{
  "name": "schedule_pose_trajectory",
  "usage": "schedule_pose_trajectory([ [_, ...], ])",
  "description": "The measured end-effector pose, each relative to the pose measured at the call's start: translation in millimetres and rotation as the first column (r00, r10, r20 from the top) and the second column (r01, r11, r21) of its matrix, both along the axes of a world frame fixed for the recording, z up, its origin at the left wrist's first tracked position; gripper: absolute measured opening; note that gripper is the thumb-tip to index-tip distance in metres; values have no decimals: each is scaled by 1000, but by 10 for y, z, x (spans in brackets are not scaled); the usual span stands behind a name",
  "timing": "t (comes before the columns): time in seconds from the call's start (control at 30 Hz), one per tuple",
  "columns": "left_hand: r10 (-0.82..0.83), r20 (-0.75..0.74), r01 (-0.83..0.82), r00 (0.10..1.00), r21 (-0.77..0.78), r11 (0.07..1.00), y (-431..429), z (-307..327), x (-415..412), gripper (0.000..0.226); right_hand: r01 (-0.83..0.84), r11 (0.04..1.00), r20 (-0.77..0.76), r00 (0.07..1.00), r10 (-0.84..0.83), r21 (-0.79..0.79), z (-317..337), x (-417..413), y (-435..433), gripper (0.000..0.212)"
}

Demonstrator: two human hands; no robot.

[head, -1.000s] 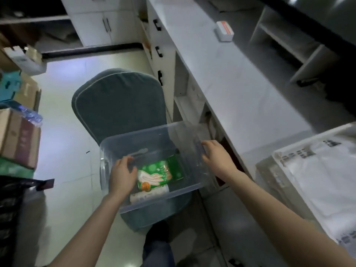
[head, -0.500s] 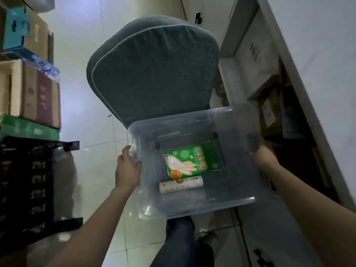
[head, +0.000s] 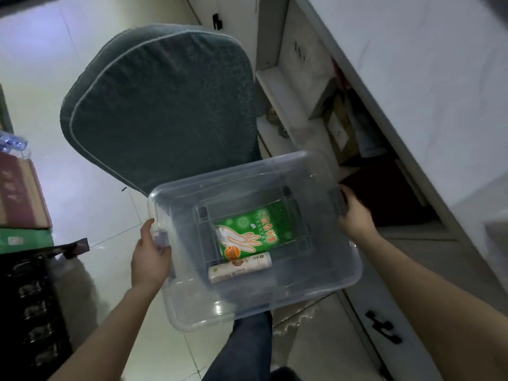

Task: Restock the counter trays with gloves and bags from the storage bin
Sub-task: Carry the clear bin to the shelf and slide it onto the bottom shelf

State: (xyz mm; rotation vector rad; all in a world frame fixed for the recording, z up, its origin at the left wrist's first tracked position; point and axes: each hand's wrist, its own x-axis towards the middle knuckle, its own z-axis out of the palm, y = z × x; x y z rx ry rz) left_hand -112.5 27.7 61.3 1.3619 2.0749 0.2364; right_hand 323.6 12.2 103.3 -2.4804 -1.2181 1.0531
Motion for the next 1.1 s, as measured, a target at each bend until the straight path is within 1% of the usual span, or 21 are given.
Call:
schedule_pose_trajectory([
  [0.13, -113, -34, 114, 993, 26, 993, -92, 136, -51, 66, 92, 990, -11, 996, -91, 104, 91, -94, -673, 65],
  [0.27, -301, -33, 302, 953, 86, 949, -158, 351, 23, 62, 217, 961, -19, 976, -217, 170, 184, -139, -1527, 64],
  [0.33, -431, -30, 431, 902, 145, 891, -292, 497, 124, 59, 290, 938, -1, 955, -295, 189, 264, -196, -2116, 62],
  [0.4, -506, -30, 502, 862, 184, 845, -352, 588, 209, 60, 341, 921, 13, 937, -349, 186, 302, -244, -2535, 63],
  [0.53, -680, 8, 659, 733, 237, 714, -832, 866, 498, 63, 502, 829, 34, 851, -525, 246, 602, -504, -3853, 64],
  [0.67, -841, 41, 804, 539, 273, 528, -1428, 1130, 1004, 63, 671, 708, 78, 712, -698, 220, 956, -770, -5185, 62],
  [0.77, -921, 92, 867, 379, 314, 388, -1970, 1330, 1498, 58, 776, 570, 57, 578, -814, 269, 1255, -904, -6124, 57],
  [0.83, -962, 105, 898, 252, 345, 273, -2365, 1440, 1828, 57, 828, 493, 54, 498, -865, 268, 1431, -1027, -6731, 62],
  [0.9, -983, 117, 915, 138, 365, 172, -2789, 1556, 2149, 57, 881, 402, 83, 394, -915, 250, 1589, -1162, -7295, 67],
  [0.97, -988, 152, 923, 38, 373, 93, -3239, 1685, 2453, 58, 912, 324, 141, 297, -944, 250, 1738, -1323, -7818, 65],
  [1.03, -975, 212, 924, -62, 382, 25, -3708, 1822, 2752, 59, 928, 240, 154, 203, -967, 284, 1884, -1505, -8304, 61],
  [1.1, -952, 250, 914, -176, 402, -63, -4179, 1975, 3043, 60, 939, 146, 165, 98, -981, 312, 2020, -1664, -8749, 53],
])
